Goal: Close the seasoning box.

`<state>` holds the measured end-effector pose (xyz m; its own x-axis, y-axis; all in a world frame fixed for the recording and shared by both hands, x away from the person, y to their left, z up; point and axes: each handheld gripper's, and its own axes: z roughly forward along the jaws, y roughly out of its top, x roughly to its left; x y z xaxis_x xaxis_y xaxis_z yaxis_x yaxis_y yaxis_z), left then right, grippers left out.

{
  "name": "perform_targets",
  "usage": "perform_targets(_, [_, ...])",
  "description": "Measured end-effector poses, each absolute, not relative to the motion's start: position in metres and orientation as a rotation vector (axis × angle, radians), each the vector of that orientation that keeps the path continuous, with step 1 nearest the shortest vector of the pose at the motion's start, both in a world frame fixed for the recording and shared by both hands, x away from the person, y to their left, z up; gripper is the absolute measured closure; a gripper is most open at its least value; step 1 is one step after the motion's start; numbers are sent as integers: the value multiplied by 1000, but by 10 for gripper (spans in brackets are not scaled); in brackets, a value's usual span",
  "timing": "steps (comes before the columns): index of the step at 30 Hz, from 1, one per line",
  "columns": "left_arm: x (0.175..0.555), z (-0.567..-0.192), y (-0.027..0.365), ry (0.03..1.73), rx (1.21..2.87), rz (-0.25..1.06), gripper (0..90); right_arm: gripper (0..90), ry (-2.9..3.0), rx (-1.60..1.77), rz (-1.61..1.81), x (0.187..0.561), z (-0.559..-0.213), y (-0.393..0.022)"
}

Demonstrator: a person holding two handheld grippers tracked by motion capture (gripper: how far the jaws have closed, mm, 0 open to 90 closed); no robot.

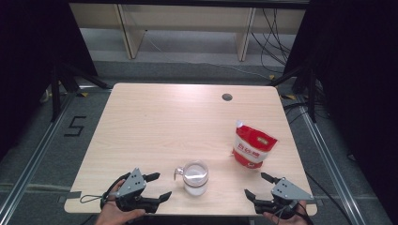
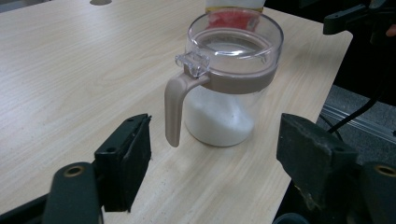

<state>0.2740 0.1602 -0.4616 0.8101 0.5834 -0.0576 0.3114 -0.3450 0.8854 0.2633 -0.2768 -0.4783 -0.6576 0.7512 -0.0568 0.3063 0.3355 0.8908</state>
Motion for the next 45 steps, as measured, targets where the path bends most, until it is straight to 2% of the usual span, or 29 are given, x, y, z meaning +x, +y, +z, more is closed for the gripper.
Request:
perform_targets(12, [267,-475,167,680,1986,288,151,172,2174,911,1293,260,-481,-273])
perform_targets(18, [263,-483,168,659,2053,325,152,178,2152,901,1276,259,-481,-274])
perform_targets(45, [259,-489,171,668,2083,340,153,189,2176,929,1260,256,-483,-275])
